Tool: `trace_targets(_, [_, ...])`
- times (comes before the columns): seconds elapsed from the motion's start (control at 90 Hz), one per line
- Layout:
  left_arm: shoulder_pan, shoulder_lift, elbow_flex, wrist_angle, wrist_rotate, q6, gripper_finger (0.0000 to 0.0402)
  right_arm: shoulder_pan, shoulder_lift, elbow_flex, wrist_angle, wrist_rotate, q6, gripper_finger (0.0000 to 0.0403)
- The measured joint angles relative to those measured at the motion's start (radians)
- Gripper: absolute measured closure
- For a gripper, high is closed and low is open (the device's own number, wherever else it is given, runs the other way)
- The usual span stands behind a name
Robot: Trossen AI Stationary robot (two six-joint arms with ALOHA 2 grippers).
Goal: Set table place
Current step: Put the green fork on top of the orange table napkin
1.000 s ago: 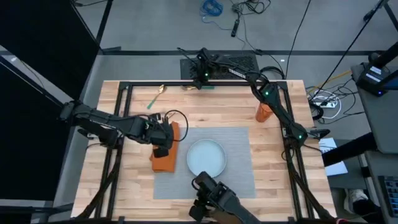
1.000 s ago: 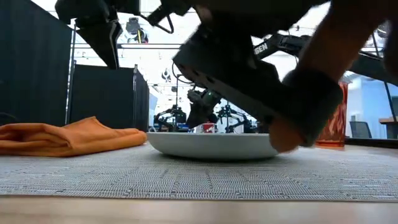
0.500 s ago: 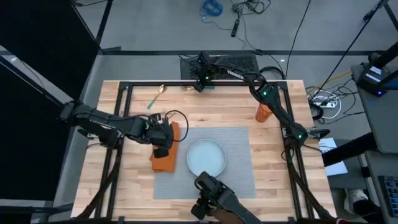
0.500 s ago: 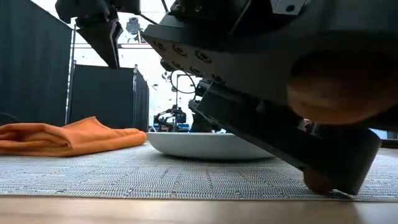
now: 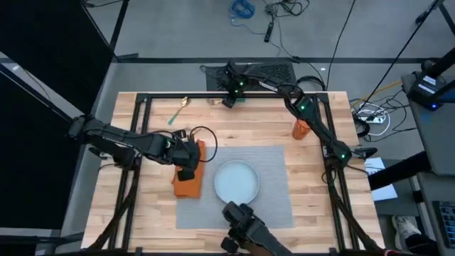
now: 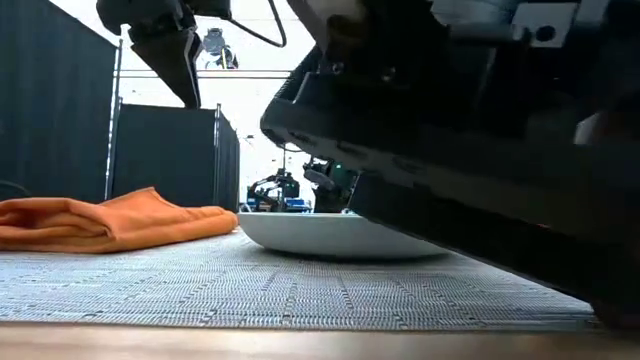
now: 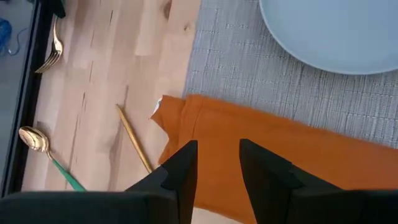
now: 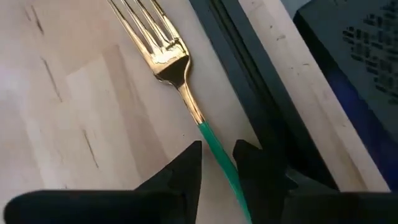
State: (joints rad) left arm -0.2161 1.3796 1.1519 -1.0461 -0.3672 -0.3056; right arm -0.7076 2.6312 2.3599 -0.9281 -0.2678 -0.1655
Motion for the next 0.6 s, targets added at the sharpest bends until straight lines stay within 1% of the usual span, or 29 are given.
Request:
trace_targets(0.1, [0.0,0.0,0.0,0.0,0.001,0.002,0.0297,-0.003,0.0,0.0,-0.009,0.004,0.005,0.0339])
trace_targets(0.3, [0.0,0.0,0.0,0.001,0.003,0.004,0.0297,-0.007,-0.001,0.0,-0.04,-0.004,-0.018,0.0391])
trace_targets(0.6, [0.0,0.0,0.0,0.001,0.004,0.008,0.0297,-0.003,-0.005,-0.002,-0.054,-0.007,-0.063,0.0401])
